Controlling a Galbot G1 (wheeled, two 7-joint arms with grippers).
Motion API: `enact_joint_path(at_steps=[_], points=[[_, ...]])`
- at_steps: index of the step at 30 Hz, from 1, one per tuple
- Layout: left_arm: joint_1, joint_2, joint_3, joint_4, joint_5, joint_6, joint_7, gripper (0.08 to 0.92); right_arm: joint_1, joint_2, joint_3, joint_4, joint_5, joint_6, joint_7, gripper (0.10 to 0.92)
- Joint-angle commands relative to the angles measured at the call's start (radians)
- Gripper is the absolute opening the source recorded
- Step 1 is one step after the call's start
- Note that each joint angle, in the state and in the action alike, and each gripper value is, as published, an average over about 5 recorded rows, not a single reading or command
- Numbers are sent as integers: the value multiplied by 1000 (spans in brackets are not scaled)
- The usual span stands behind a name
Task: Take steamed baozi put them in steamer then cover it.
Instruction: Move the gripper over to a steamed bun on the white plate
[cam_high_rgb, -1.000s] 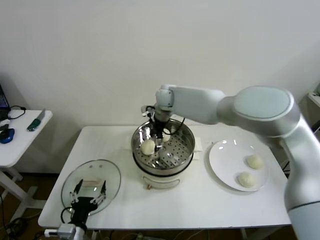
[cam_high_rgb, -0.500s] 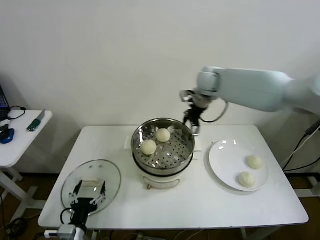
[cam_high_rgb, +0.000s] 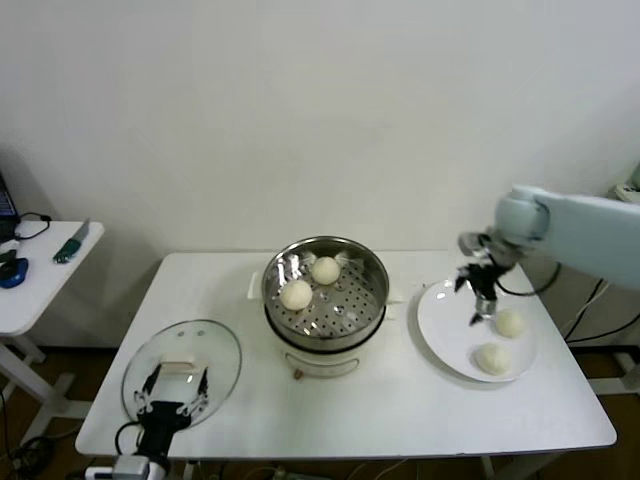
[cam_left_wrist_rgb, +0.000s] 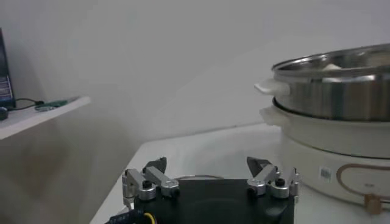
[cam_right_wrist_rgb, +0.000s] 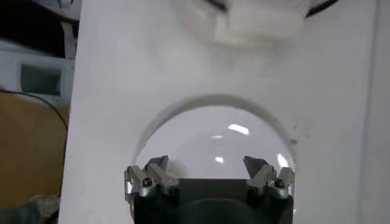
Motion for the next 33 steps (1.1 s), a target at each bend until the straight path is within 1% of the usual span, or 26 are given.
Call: enact_joint_path(at_steps=[1, 10, 17, 25, 29, 33], points=[[13, -5, -7, 0, 26, 1, -1, 823, -263, -150, 159, -31, -219, 20, -6, 823], [1, -28, -7, 11, 59, 2, -6, 823, -382, -100, 260, -145, -243, 32, -8, 823], [-7, -24, -14, 26, 59, 1, -9, 823, -430, -32, 315, -228, -237, 36, -16, 823], [-9, -24, -14, 35, 59, 0, -11, 823, -432, -8, 313, -250, -238, 41, -32, 823], [-10, -24, -13, 36, 59, -1, -11, 823, -424, -6, 311, -257, -237, 43, -35, 802], [-10, -23, -12, 35, 59, 0, -11, 823, -412, -4, 302, -255, -233, 45, -38, 756]])
